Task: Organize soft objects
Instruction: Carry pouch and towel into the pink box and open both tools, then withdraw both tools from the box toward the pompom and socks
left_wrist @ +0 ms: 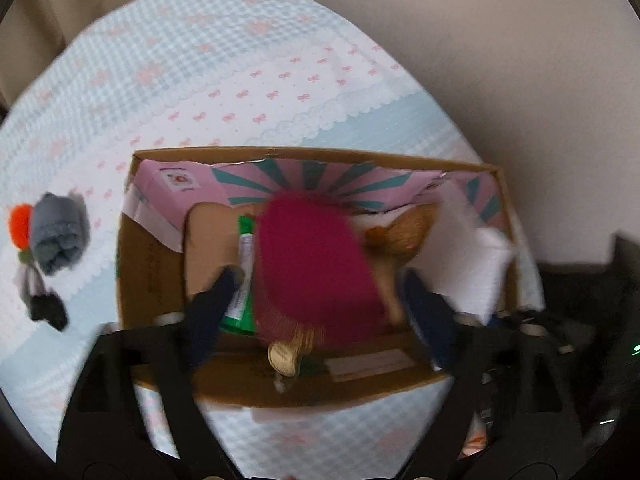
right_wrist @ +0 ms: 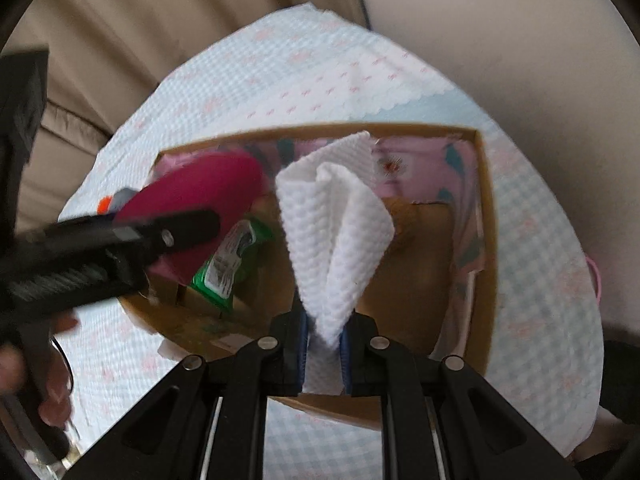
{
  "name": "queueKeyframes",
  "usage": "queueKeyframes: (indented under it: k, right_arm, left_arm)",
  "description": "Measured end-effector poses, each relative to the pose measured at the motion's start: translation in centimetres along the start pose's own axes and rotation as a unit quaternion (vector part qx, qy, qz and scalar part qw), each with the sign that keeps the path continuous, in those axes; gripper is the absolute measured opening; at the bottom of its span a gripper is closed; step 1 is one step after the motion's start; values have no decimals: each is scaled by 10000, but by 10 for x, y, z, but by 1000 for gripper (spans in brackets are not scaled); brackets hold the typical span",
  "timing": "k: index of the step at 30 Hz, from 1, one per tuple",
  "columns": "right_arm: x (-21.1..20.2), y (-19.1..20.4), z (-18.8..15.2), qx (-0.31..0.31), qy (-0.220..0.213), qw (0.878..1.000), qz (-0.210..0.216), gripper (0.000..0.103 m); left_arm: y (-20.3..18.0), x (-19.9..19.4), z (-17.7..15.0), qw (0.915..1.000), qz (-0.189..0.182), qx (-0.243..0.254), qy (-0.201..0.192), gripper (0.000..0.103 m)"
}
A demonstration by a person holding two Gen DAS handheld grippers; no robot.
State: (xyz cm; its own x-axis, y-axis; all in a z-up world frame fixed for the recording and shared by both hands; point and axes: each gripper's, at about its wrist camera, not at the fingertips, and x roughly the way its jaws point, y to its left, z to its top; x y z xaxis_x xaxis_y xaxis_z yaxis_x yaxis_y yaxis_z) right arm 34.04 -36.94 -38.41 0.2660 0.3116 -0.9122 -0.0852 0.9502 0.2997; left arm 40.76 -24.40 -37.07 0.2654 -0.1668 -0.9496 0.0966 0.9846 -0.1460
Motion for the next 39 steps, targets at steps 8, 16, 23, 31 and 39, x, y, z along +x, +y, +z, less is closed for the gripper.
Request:
queueKeyframes:
  k: [8, 16, 23, 31, 39]
  right_arm:
    - [-2, 2, -16, -99, -36, 9992, 379, 103]
    - [-23, 4, -13, -128, -524, 9981, 305, 103]
    - [-45, 14, -8, -258, -693, 9971, 200, 103]
    - [-103, 41, -8, -308, -1080, 9935, -179, 103]
    - [-189, 98, -20, -181, -1698, 9832, -646, 103]
  left_arm:
    - [18, -28, -4, 9986, 516, 20, -106, 103]
    - [20, -41, -13, 9984, 518, -69, -208, 103]
    - [22, -68, -21, 9984, 340, -88, -443, 103]
    - [28, -137, -41, 9955, 140, -60, -939, 103]
    - [44, -241, -89, 9843, 236, 220, -1734, 103]
